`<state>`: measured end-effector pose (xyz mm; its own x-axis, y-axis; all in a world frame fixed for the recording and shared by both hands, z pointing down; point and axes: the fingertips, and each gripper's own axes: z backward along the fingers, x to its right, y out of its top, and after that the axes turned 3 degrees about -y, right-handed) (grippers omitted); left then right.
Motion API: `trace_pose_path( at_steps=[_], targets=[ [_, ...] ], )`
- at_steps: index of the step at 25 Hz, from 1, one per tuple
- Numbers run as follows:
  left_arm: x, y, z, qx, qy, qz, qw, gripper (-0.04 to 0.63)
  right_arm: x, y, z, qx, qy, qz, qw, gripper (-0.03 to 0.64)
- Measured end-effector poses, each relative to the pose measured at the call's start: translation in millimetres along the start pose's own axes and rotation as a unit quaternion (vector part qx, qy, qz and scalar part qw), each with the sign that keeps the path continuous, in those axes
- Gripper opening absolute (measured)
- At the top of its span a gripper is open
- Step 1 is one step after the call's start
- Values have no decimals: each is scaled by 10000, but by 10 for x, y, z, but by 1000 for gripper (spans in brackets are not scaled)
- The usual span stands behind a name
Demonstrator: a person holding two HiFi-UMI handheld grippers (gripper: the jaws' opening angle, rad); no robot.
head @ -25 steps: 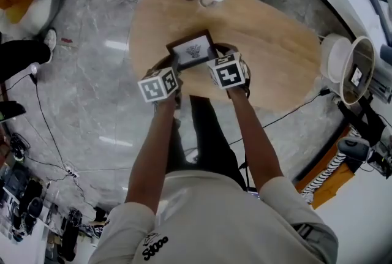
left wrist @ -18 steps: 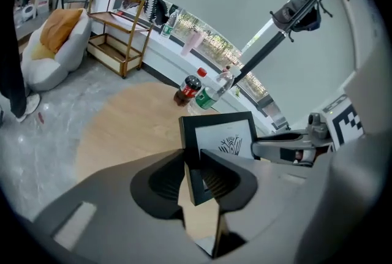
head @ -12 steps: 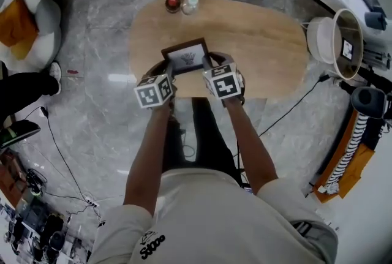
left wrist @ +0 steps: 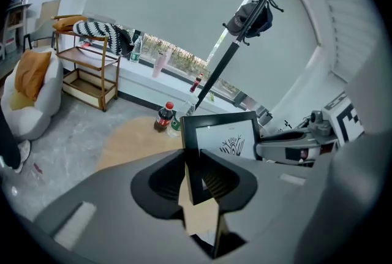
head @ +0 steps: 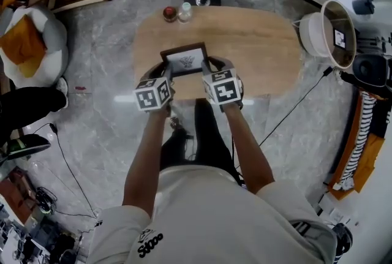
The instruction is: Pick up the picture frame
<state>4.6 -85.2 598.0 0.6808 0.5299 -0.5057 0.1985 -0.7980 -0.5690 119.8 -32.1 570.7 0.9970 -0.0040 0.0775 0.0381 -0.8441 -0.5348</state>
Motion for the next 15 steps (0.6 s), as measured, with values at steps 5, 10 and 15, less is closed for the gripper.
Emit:
trace_pose_path(
  at_steps=[5,10,15],
  targets=[
    [243,144,219,206,-167,-338,9991,86,-10,62,362,307,-196,-161,9992,83],
    [538,279,468,445,-350,-627,9964,84,1,90,763,678,-370,-230,9968,83],
    [791,385,679,636,-486,-913,9926,84,-10,122,1137,947,-500,-258,9939,81]
  ],
)
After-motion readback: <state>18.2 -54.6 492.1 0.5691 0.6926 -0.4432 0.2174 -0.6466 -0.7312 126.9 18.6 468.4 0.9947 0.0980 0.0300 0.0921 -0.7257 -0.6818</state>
